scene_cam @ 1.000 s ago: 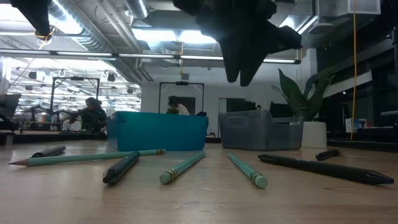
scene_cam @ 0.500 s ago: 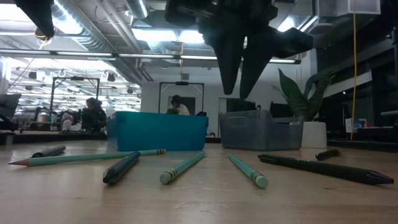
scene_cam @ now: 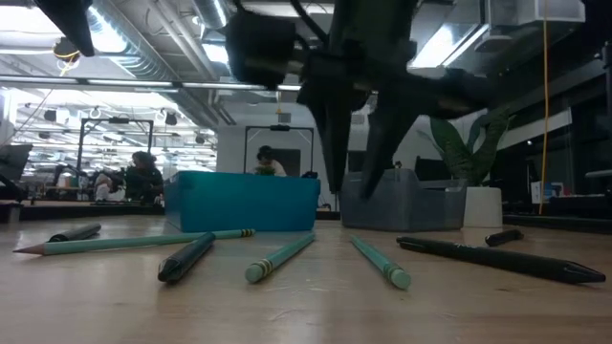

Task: Sort pens & pencils
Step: Put the right light blue pencil into the blue bin

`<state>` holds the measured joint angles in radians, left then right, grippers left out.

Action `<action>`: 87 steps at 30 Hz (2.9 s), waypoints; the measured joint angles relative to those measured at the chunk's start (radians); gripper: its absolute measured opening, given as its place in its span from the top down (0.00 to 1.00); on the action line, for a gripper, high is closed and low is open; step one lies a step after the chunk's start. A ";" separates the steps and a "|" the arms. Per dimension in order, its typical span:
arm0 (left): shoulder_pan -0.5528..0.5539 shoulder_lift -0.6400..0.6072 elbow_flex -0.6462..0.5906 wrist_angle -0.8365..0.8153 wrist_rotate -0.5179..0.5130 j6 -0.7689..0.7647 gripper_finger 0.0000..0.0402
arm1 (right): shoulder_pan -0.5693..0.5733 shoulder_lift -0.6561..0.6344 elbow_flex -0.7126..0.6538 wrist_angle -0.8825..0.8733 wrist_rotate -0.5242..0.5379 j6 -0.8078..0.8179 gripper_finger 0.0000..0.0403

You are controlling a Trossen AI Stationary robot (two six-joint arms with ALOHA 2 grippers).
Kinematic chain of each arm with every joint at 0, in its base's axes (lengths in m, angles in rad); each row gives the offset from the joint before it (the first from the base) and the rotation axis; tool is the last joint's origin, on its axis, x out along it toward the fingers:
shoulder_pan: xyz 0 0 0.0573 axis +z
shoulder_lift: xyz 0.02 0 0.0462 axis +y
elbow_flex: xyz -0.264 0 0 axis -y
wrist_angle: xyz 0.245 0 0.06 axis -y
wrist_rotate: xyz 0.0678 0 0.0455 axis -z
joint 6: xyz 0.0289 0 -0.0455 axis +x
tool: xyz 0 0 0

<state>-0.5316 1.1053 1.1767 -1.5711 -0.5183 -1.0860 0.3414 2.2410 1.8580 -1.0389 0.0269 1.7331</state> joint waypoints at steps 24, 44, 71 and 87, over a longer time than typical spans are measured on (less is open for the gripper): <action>0.001 0.000 0.000 0.000 -0.025 0.024 0.80 | 0.002 0.099 0.005 0.005 -0.058 0.015 0.76; 0.001 0.000 0.000 0.000 -0.047 0.025 0.80 | 0.001 0.106 0.028 -0.014 -0.074 0.012 0.94; 0.001 0.000 0.000 0.000 -0.068 0.025 0.80 | 0.002 0.107 0.339 -0.348 -0.045 -0.035 0.94; 0.001 0.000 0.000 0.000 -0.093 0.025 0.80 | -0.024 0.104 0.463 -0.508 -0.019 -0.065 0.92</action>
<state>-0.5305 1.1052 1.1767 -1.5709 -0.6117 -1.0611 0.3170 2.3451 2.3215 -1.5469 0.0082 1.6681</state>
